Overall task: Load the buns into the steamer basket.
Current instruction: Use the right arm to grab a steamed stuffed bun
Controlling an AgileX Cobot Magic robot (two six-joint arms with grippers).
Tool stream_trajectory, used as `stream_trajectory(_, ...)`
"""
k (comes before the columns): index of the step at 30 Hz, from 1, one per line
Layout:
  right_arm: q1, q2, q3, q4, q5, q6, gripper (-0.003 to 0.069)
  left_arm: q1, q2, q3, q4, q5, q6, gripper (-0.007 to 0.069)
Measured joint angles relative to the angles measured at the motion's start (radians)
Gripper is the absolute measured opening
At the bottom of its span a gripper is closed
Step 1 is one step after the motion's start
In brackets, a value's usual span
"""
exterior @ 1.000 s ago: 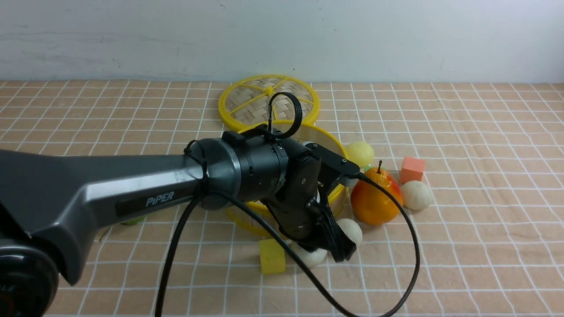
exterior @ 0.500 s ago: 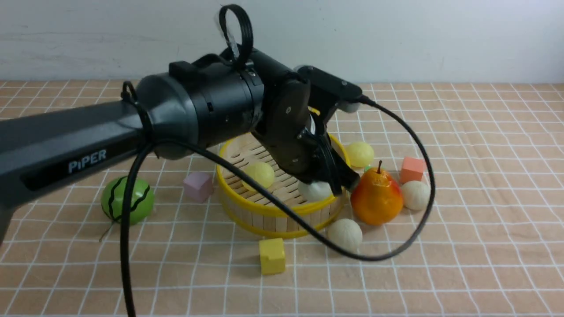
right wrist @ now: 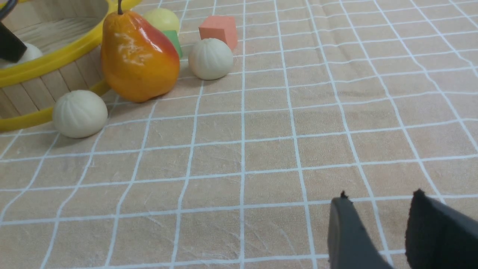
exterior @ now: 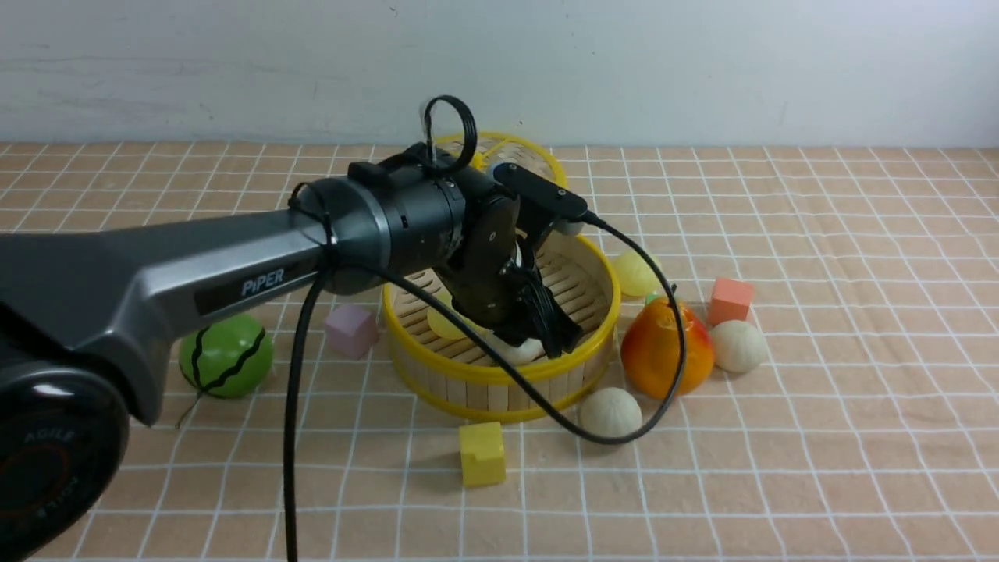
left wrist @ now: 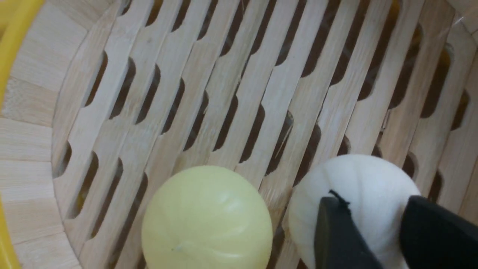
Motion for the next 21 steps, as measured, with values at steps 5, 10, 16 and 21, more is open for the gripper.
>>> stream_trajectory(5,0.0,0.0,0.0,0.0,0.0,0.0,0.0239,0.0,-0.106,-0.065,-0.001,0.174,-0.087,0.047)
stream_trajectory(10,0.0,0.0,0.0,0.0,0.0,0.0,0.0239,0.0,-0.369,-0.014,-0.001,0.236,-0.199,0.0318)
stream_trajectory(16,0.0,0.0,0.0,0.0,0.0,0.0,0.0239,0.0,-0.74,0.333,-0.018,0.124,-0.236,-0.0014)
stream_trajectory(21,0.0,0.0,0.0,0.0,0.0,0.0,0.0239,0.0,-1.046,0.716,-0.078,-0.069,-0.239,-0.0013)
